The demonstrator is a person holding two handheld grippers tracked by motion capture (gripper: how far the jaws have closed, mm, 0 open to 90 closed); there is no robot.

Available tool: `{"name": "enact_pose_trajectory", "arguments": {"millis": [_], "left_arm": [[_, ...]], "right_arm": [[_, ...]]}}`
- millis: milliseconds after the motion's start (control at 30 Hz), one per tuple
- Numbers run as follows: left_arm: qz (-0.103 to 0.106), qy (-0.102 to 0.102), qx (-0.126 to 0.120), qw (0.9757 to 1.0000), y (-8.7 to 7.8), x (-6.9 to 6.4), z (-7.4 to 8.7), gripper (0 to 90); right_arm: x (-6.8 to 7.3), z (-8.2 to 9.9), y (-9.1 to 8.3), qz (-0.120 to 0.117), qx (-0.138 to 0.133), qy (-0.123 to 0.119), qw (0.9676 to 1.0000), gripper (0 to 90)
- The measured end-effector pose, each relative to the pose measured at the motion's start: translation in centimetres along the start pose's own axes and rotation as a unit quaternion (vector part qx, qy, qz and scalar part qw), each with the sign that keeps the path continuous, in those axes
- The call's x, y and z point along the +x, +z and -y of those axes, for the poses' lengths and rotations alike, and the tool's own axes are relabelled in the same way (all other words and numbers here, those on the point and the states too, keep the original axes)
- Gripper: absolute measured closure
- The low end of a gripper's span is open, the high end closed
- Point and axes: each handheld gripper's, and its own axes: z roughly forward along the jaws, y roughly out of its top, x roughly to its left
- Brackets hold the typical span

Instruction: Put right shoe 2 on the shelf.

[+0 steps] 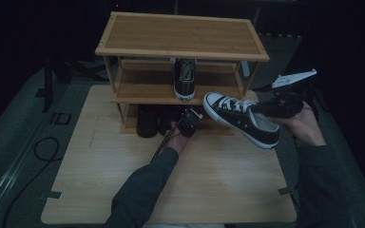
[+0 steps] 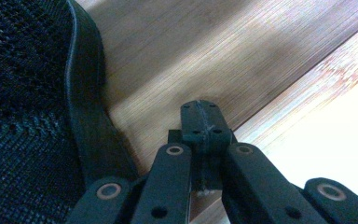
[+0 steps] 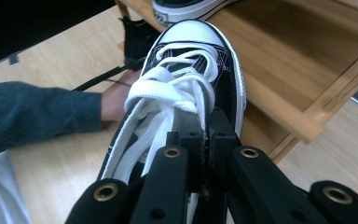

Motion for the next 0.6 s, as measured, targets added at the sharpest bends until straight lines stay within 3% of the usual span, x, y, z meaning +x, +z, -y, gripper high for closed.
{"name": "enact_pose_trajectory", "arguments": {"millis": [267, 500, 600], "left_arm": [[0.003, 0.002, 0.001, 1.0000, 0.0, 0.0, 0.0, 90.0], [0.003, 0.001, 0.000, 1.0000, 0.0, 0.1, 0.0, 90.0], [0.003, 0.000, 0.000, 1.0000, 0.0, 0.0, 0.0, 90.0]], "right_arm": [[-0.4, -2.0, 1.6, 0.021, -0.015, 0.022, 0.9994, 88.0], [-0.2, -3.4, 3.8, 0.042, -0.007, 0.049, 0.9979, 87.9], [-0.1, -3.7, 3.9, 0.054, -0.010, 0.056, 0.9969, 87.9]]}}
